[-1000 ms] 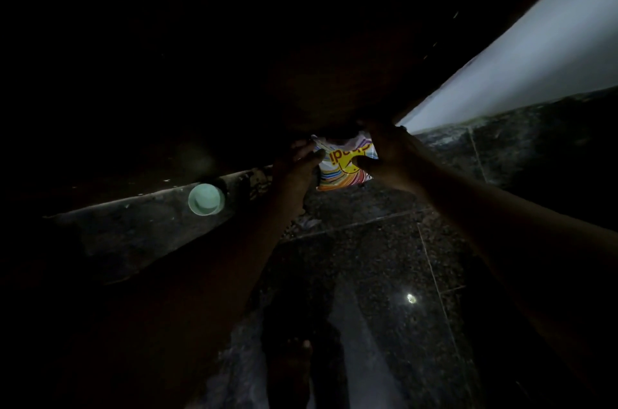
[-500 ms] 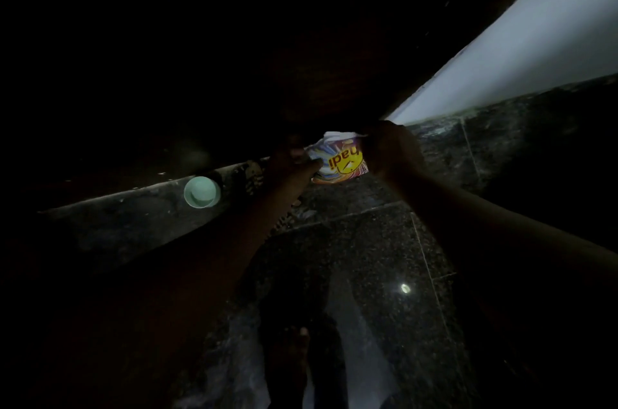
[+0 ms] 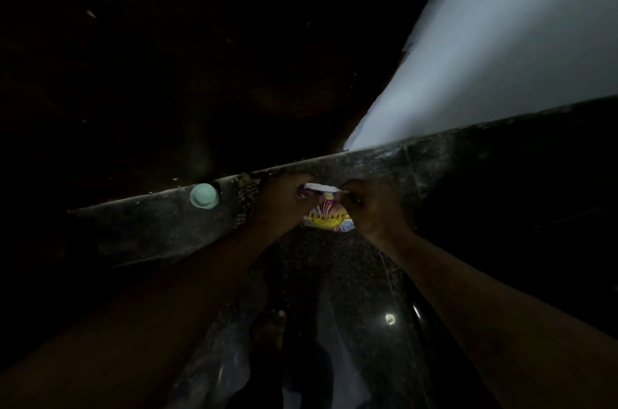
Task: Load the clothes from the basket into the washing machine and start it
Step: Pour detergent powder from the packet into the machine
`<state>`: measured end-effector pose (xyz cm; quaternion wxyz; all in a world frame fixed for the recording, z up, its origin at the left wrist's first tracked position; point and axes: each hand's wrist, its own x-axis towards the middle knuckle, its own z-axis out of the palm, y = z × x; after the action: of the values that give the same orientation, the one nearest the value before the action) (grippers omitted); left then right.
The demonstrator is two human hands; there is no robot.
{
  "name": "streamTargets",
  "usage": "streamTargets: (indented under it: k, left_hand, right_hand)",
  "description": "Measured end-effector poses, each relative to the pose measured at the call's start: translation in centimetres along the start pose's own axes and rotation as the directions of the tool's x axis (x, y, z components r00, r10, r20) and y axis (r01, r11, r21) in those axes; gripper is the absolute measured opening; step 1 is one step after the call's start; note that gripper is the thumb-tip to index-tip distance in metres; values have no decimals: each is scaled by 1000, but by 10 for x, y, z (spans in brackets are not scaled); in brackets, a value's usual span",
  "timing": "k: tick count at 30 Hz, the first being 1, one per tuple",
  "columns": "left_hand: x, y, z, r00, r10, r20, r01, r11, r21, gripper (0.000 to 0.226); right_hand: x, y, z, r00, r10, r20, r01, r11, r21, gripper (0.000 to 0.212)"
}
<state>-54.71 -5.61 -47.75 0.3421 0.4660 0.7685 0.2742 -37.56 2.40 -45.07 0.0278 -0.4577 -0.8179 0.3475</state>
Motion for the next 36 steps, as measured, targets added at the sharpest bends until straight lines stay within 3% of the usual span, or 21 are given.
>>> streamTargets:
  k: [2,5,9,18,22,25,30,31,33,36]
  left_hand:
    - [-33,38,-23,998,56,12,-56,998,8,28]
    - [-89,108,-64,988,146,52,-149,988,49,44]
    - [-162,208,-114,953,294,73,-300,948,107,48]
    - [-285,437,-187,791,610,50,-605,767,212,33]
    - [-322,526,-207,730,683,30,-679,718,157,29]
    - [-346,590,-215,694,720,10,-718,692,72,23]
    - [-374,679,-210,617,787,9,-784,615,-84,23]
    - [-378,695,-206,611,791,18,-784,609,-119,25]
    - [-385,722,-195,582,812,36,-794,577,-189,28]
    - [-393,756,-177,517,851,96,-804,521,-288,28]
  right_hand:
    - [-34,-21,-30,1000,-8,-8,9,999,40,37]
    - [-99,-56,-92,998,-35,-53,39,997,71,24]
    - [-184,-111,-180,989,-57,-139,72,992,103,27]
    - [-358,-183,-376,892,-214,-397,285,950,128,20]
    - [-421,-178,-425,785,-88,-614,359,871,334,26]
    - [-465,-164,-447,673,116,-730,375,798,472,44]
    - [-506,-140,-461,513,417,-750,380,674,634,61]
    - [-515,-138,-463,526,485,-699,363,615,700,64]
    - [-527,-136,-466,619,570,-540,296,467,833,61]
    - [-537,-137,-471,761,512,-399,343,204,917,49]
